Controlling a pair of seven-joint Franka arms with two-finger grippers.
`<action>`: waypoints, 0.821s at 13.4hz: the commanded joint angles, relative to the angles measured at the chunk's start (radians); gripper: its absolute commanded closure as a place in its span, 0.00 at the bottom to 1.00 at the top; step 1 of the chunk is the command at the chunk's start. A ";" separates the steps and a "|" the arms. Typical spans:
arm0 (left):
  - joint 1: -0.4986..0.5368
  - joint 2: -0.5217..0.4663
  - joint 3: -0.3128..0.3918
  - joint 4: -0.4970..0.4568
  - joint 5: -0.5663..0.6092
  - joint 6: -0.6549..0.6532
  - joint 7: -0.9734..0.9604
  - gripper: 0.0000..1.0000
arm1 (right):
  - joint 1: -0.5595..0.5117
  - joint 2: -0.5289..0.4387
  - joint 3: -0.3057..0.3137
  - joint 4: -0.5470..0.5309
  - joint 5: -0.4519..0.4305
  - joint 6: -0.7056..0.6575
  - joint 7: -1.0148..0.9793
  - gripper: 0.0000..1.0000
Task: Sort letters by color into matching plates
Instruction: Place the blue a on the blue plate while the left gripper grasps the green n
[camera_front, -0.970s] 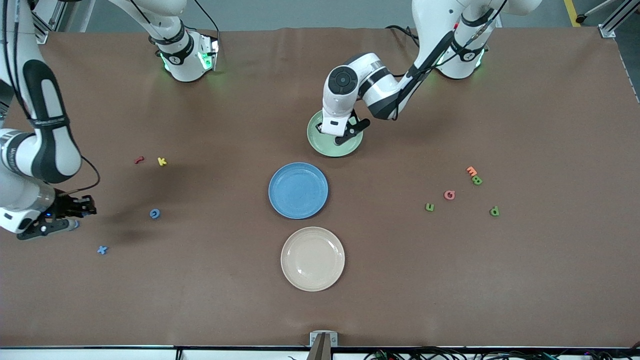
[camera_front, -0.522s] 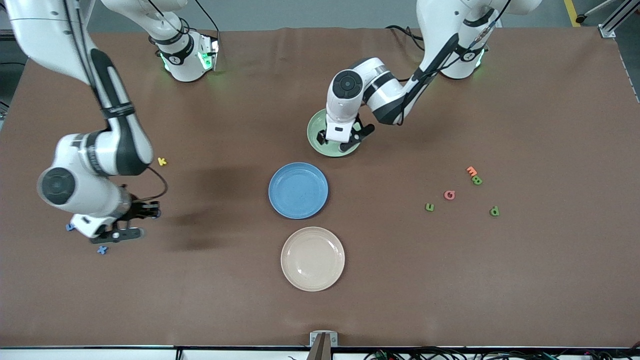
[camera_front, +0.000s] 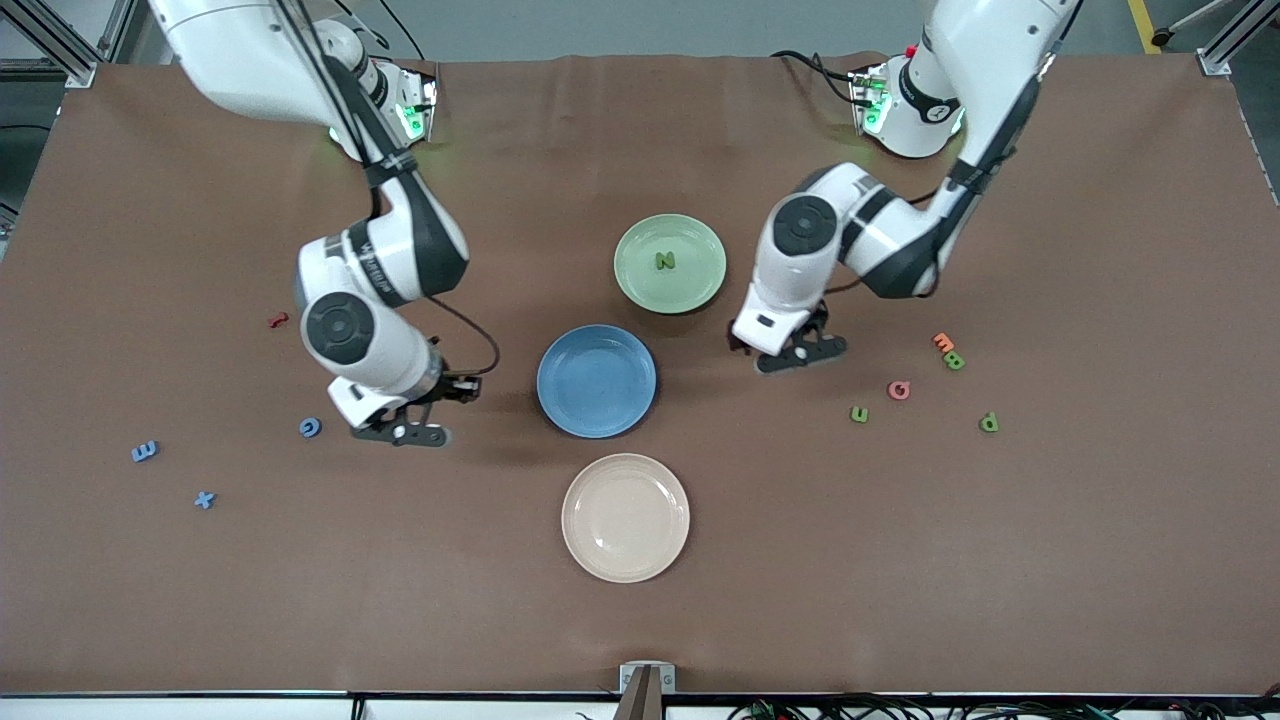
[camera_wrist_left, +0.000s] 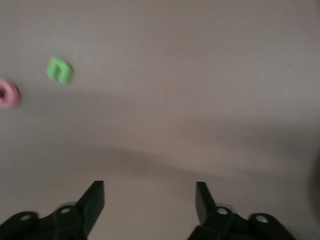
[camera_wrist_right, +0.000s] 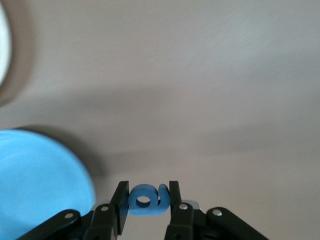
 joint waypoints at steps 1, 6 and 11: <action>0.105 0.004 -0.010 0.000 0.016 0.002 0.236 0.20 | 0.087 -0.003 -0.010 0.014 0.034 0.026 0.143 0.85; 0.236 0.114 -0.005 0.000 0.037 0.184 0.531 0.26 | 0.215 0.101 -0.012 0.054 0.034 0.151 0.309 0.85; 0.290 0.202 -0.005 0.034 0.148 0.236 0.579 0.34 | 0.270 0.187 -0.012 0.074 0.035 0.221 0.354 0.85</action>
